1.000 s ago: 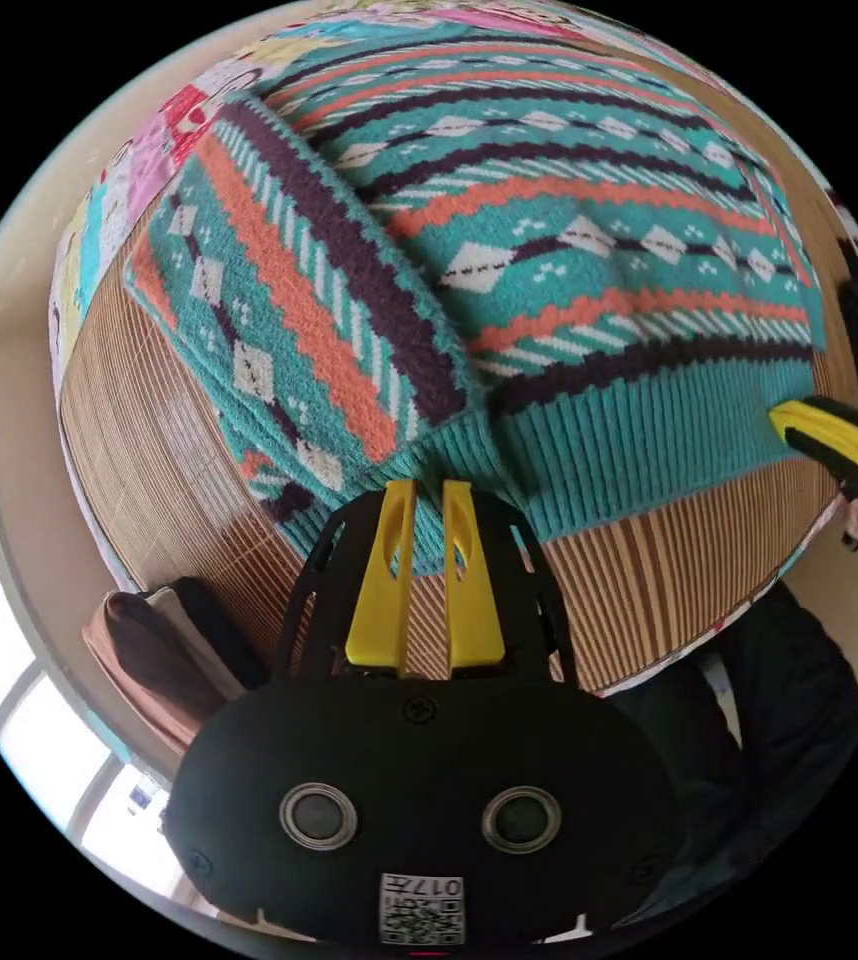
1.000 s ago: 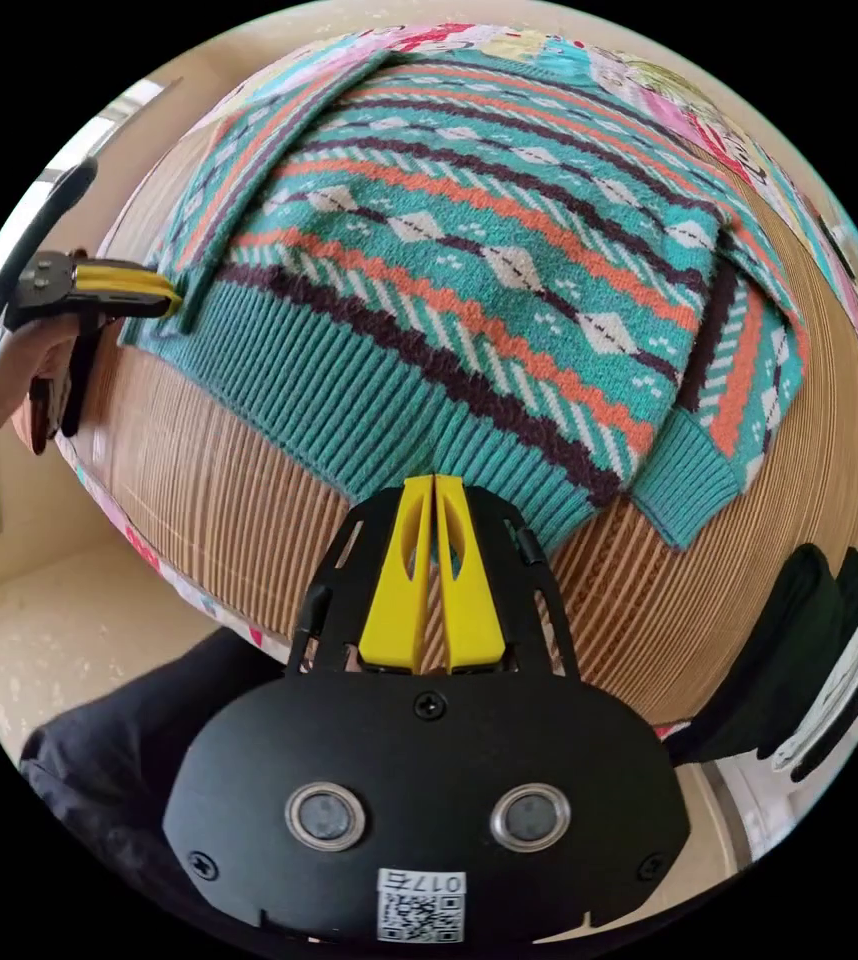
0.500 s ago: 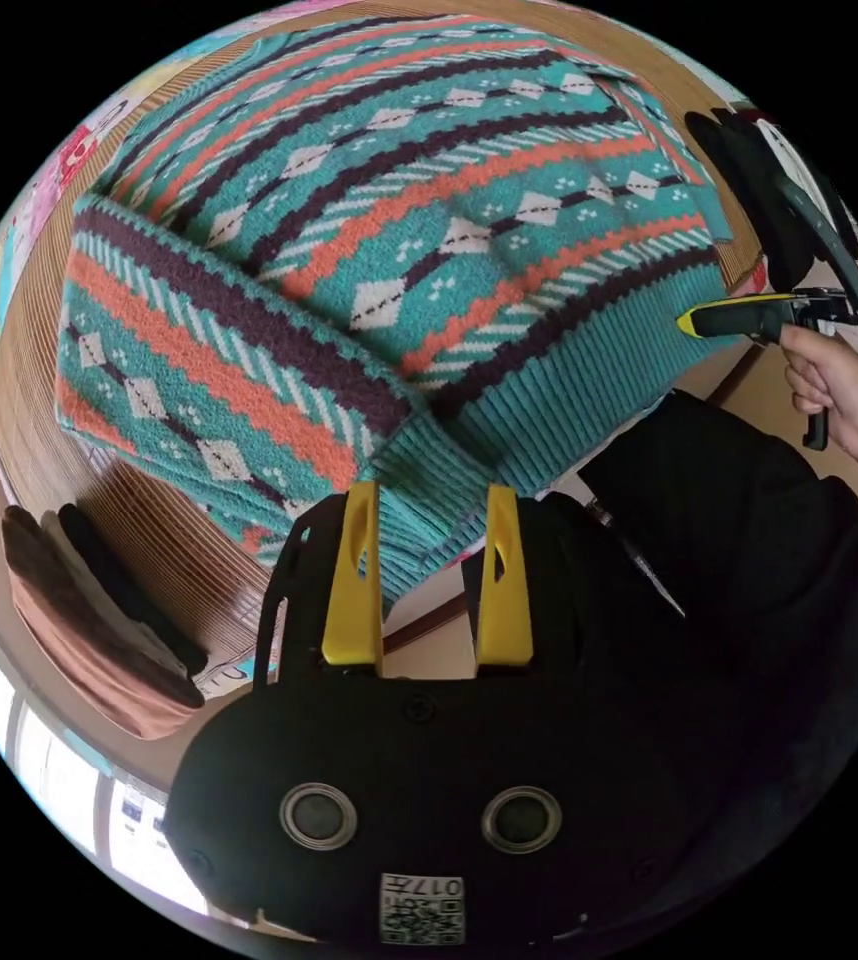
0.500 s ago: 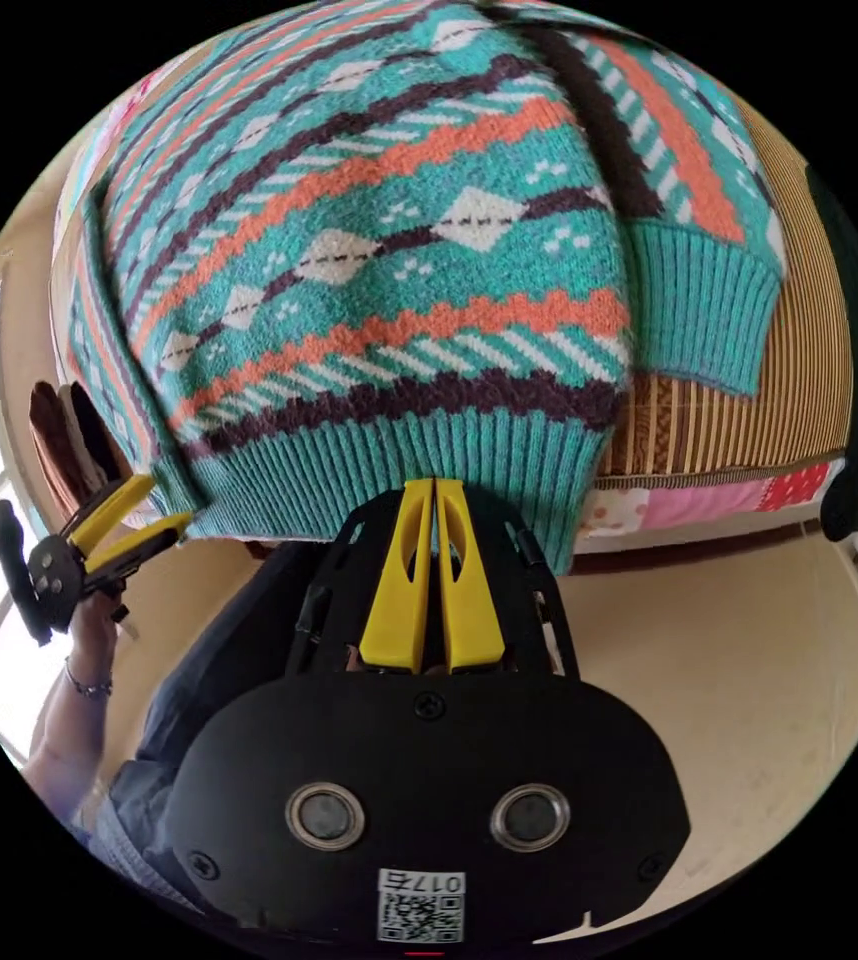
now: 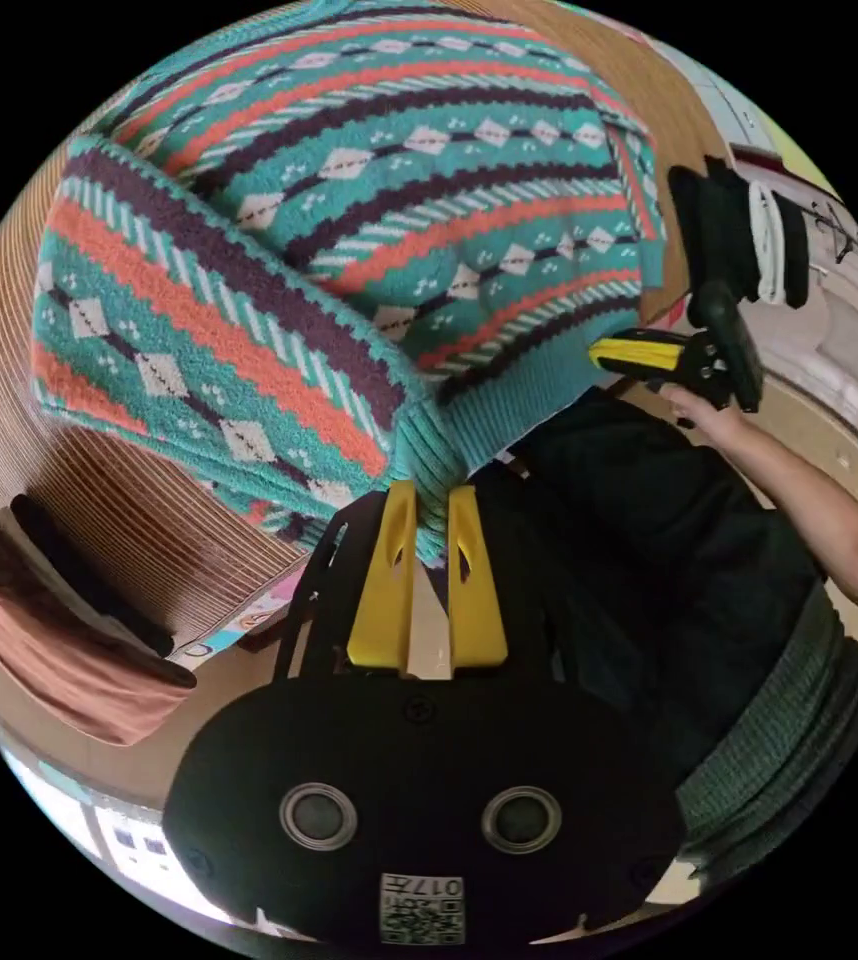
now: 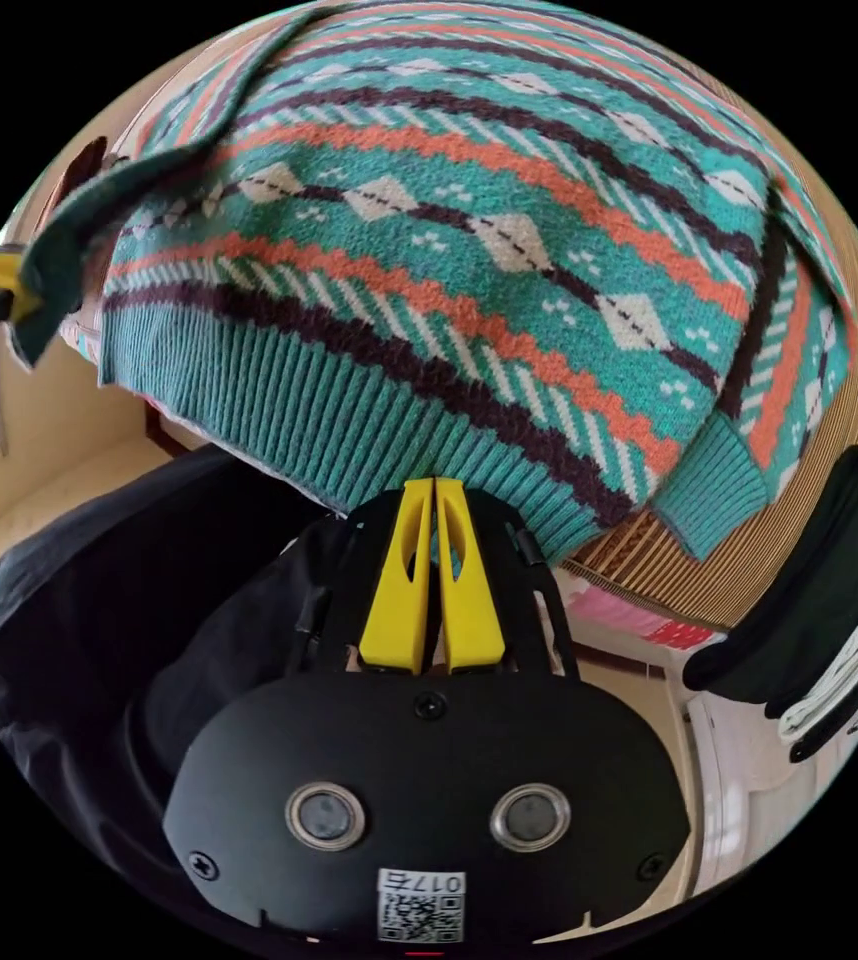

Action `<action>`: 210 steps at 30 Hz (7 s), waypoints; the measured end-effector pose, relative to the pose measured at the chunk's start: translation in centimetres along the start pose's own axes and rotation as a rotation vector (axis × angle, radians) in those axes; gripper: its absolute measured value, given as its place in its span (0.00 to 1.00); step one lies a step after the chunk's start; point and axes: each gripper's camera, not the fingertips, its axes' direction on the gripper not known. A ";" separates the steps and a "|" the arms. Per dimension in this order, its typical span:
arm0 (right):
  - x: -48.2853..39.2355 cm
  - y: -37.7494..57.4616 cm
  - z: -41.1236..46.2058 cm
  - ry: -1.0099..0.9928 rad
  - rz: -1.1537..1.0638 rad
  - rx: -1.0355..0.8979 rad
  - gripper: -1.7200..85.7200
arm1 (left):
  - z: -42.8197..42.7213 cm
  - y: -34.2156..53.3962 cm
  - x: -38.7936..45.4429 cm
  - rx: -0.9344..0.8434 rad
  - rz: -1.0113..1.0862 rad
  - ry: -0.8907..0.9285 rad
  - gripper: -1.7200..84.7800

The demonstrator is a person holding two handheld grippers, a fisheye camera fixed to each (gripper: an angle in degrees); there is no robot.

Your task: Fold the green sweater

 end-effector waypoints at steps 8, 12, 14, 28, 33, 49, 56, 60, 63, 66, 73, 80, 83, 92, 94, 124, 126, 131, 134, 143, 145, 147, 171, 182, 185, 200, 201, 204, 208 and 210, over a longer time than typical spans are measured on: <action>5.4 3.2 0.5 -0.181 0.003 0.002 0.02 | -23.2 7.8 3.9 0.896 0.001 0.338 0.08; 8.9 5.3 0.8 -0.342 0.076 0.022 0.02 | -20.4 0.1 8.6 0.881 -0.072 0.240 0.12; 11.3 6.7 0.9 -0.440 0.128 0.028 0.02 | -16.5 -3.6 9.8 0.793 -0.094 0.214 0.15; 24.1 15.6 -0.6 -0.687 0.504 0.265 0.05 | -0.1 2.5 1.3 0.484 -0.439 0.210 0.15; 31.0 21.7 2.7 -1.249 1.135 0.609 0.15 | 1.6 2.9 4.4 0.403 -0.366 0.147 0.14; 34.5 11.5 1.8 -1.789 1.730 0.611 0.12 | 6.2 3.9 8.0 0.281 -0.324 0.227 0.13; 21.8 3.1 -27.2 -0.280 0.989 0.970 0.06 | 7.0 6.8 6.5 0.320 -0.381 0.231 0.13; 4.0 -7.1 -27.6 0.221 0.341 0.849 0.07 | 8.3 8.2 5.8 0.372 -0.410 0.256 0.13; -6.2 -14.9 -17.9 0.452 -0.059 0.515 0.08 | 9.3 8.8 5.3 0.412 -0.435 0.253 0.14; -10.6 -17.8 -9.8 0.510 -0.227 0.244 0.06 | 10.1 8.4 5.2 0.419 -0.431 0.224 0.14; -8.3 -16.3 -10.9 0.181 0.016 0.287 0.03 | 10.1 5.0 3.1 0.576 -0.485 0.060 0.18; 2.0 -12.4 -10.6 -0.300 0.424 0.330 0.02 | 6.9 3.7 -2.5 0.810 -0.546 -0.113 0.16; 4.2 -10.4 -10.2 -0.389 0.512 0.369 0.02 | 12.1 -2.1 -5.3 0.460 -0.472 -0.190 0.16; 3.5 -7.5 -7.9 -0.416 0.573 0.323 0.02 | 4.4 4.0 0.7 0.715 -0.187 -0.289 0.05; 3.3 -7.2 -7.7 -0.426 0.584 0.322 0.02 | 2.3 6.6 -1.1 0.776 -0.278 -0.264 0.04; 8.0 10.5 2.8 -0.516 0.550 0.146 0.17 | 14.8 34.0 -16.3 0.165 -0.611 0.272 0.13; 8.3 10.6 3.2 -0.454 0.545 0.102 0.13 | 14.4 33.2 -17.8 0.078 -0.621 0.360 0.09; 11.4 15.1 0.8 -0.666 0.418 0.226 0.06 | 7.3 34.4 -18.1 0.134 -0.305 0.566 0.06; 14.5 22.2 -2.4 -1.093 0.335 0.582 0.05 | -0.6 37.7 -16.8 0.353 -0.078 0.763 0.06; 16.3 36.5 -8.1 -1.563 0.296 1.325 0.04 | -12.6 43.5 -15.2 0.695 0.065 1.166 0.06; 17.0 36.2 -6.5 -1.612 0.393 1.324 0.04 | -10.5 42.6 -17.2 0.754 -0.131 1.219 0.06; 18.5 34.7 -4.2 -1.621 0.560 1.241 0.04 | -8.2 41.1 -19.4 0.765 -0.365 1.225 0.07; 31.6 4.8 -7.4 -1.332 1.009 0.868 0.04 | -14.9 9.1 -31.9 0.831 -0.579 0.724 0.12; 23.2 2.1 -17.8 -0.755 0.493 0.709 0.02 | -1.2 21.7 -31.6 0.695 -0.803 0.609 0.22; 13.7 -1.6 -19.1 -0.544 0.291 0.535 0.02 | 2.9 21.1 -30.9 0.691 -0.805 0.690 0.23; -0.6 -13.9 -14.2 -0.146 0.174 0.295 0.02 | -1.3 13.4 -31.9 0.830 -0.331 0.782 0.10; -0.4 -13.8 -14.3 -0.154 0.168 0.300 0.02 | -3.2 11.7 -29.4 0.803 -0.210 0.716 0.10; 1.6 -11.6 -14.2 -0.281 0.176 0.370 0.02 | -6.2 6.4 -21.9 0.747 0.055 0.623 0.10; 6.4 -5.3 -14.0 -0.405 0.271 0.465 0.02 | -5.1 -2.9 -7.7 0.544 0.427 0.495 0.10; 9.0 -1.2 -14.1 -0.352 0.368 0.503 0.02 | -1.8 -6.8 -1.9 0.425 0.537 0.448 0.11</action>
